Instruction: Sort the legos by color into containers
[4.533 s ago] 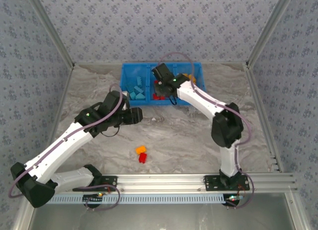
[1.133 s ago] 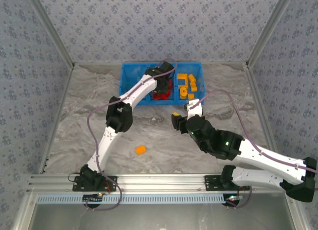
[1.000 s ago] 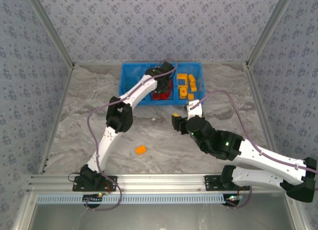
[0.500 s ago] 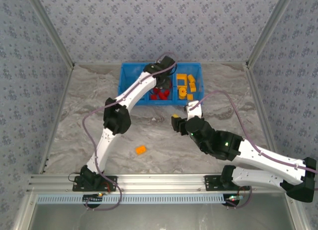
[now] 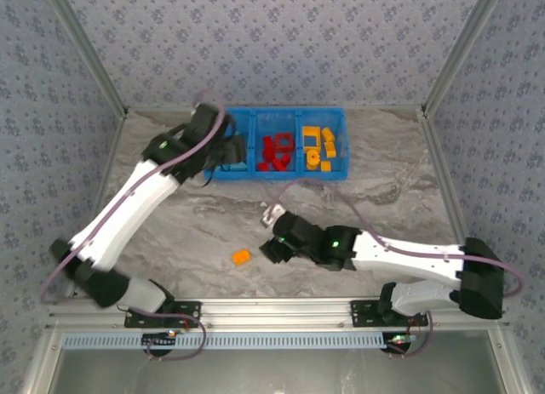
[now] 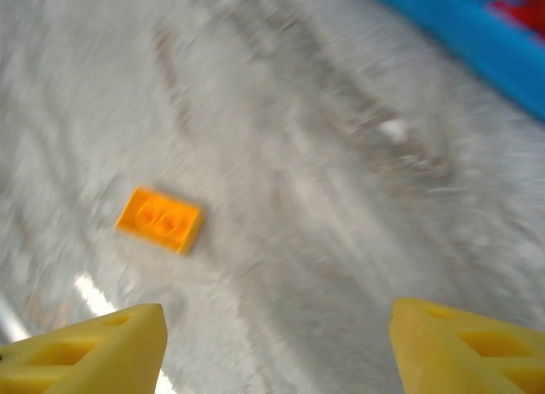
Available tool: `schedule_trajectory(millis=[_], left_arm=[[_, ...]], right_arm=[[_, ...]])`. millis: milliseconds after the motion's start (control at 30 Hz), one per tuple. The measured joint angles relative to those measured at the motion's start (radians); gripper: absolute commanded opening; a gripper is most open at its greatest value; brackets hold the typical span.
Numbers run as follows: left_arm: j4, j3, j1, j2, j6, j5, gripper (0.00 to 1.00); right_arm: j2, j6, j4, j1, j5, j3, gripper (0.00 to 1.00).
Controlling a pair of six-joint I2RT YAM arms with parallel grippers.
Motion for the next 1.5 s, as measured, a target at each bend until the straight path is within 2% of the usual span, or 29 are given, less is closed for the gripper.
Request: schedule_trajectory(millis=[100,133,167,333,533,633,867,1133,1433,1500], left_arm=[[0.000,-0.217,0.018,-0.217,-0.003,0.084,0.69],[-0.005,-0.285,0.021,-0.288,-0.009,0.121,0.69],[-0.006,-0.338,0.021,-0.344,-0.014,0.155,0.69],[-0.048,-0.558,0.021,-0.622,-0.081,0.312,0.70],[-0.167,-0.592,0.021,-0.822,-0.144,0.357,0.70],[-0.215,-0.593,0.021,-0.858,-0.163,0.359,0.70],[-0.227,-0.597,0.021,-0.853,-0.184,0.359,0.70],[-0.227,-0.597,0.021,-0.844,-0.183,0.359,0.69],[-0.242,-0.603,0.021,-0.866,-0.184,0.359,0.69],[-0.243,-0.613,0.021,-0.869,-0.184,0.359,0.69]], right_arm=[[0.113,-0.110,-0.037,0.003,-0.090,0.064,0.77],[0.151,-0.144,-0.048,0.003,-0.109,0.089,0.84],[0.186,-0.176,-0.057,0.003,-0.122,0.114,1.00],[0.362,-0.328,-0.089,0.002,-0.172,0.215,1.00],[0.515,-0.426,-0.099,-0.014,-0.183,0.297,1.00],[0.571,-0.455,-0.098,-0.031,-0.183,0.349,1.00],[0.697,-0.481,-0.115,-0.062,-0.205,0.479,0.86],[0.755,-0.469,-0.183,-0.102,-0.254,0.572,0.60],[0.758,-0.404,-0.209,-0.099,-0.258,0.566,0.61],[0.758,-0.385,-0.210,-0.093,-0.253,0.552,0.56]])
